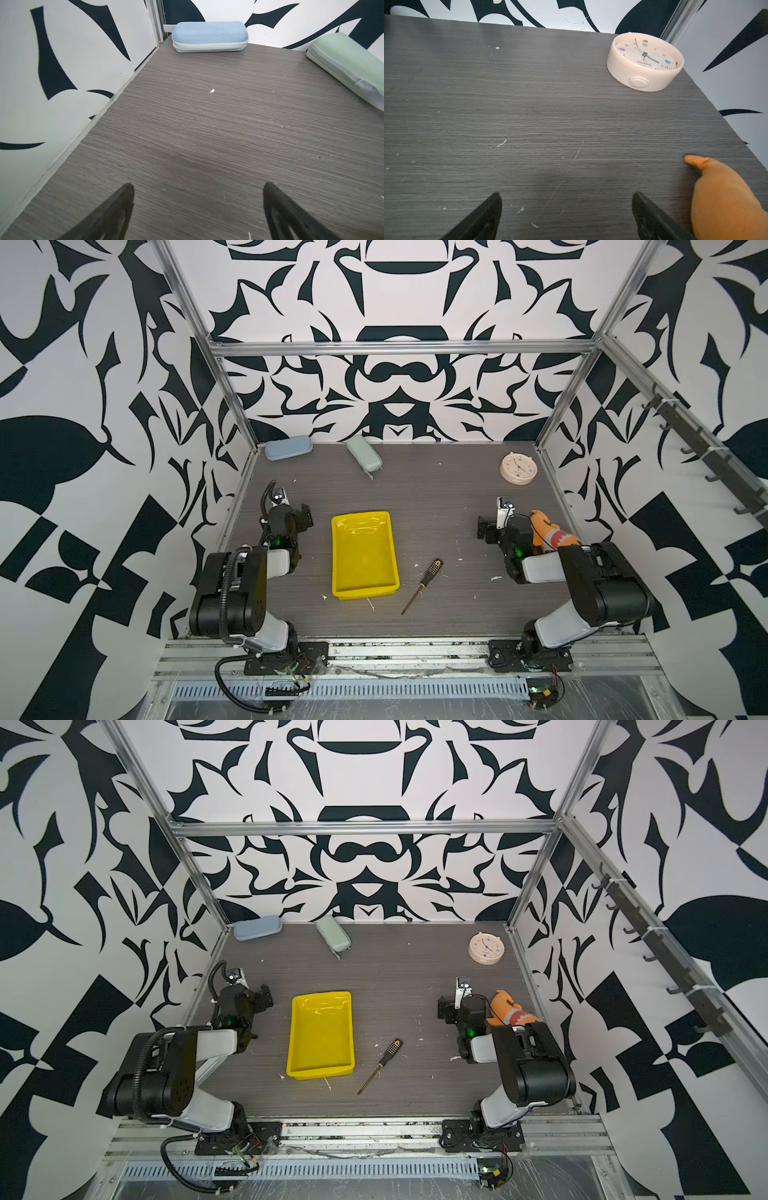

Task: Put the screwdriver in the bin
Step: Pick up the screwdriver from the bottom-center of the table.

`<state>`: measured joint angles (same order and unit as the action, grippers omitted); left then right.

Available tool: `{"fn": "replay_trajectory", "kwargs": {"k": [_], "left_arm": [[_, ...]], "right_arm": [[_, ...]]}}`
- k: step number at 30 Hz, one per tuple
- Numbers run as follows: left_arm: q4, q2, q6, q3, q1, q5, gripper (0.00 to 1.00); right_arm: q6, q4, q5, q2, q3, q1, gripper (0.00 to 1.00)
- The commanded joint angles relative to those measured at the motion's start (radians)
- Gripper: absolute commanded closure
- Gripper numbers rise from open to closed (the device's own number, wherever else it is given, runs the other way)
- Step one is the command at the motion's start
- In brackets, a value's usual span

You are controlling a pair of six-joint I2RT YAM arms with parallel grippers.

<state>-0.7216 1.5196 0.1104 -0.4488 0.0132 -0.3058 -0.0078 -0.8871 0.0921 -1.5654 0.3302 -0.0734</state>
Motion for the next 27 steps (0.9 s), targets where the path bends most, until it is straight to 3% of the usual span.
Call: {"fn": "replay_trajectory", "kwargs": {"k": [1,27], "left_arm": [[-0.029,-0.001,-0.002,0.002,0.004,0.005,0.01],[-0.030,0.000,-0.002,0.002,0.003,0.006,0.01]], "right_arm": [[0.002,-0.018,-0.008,0.015,0.024,0.003,0.00],[0.006,-0.034,0.008,0.016,0.018,-0.002,0.00]]}}
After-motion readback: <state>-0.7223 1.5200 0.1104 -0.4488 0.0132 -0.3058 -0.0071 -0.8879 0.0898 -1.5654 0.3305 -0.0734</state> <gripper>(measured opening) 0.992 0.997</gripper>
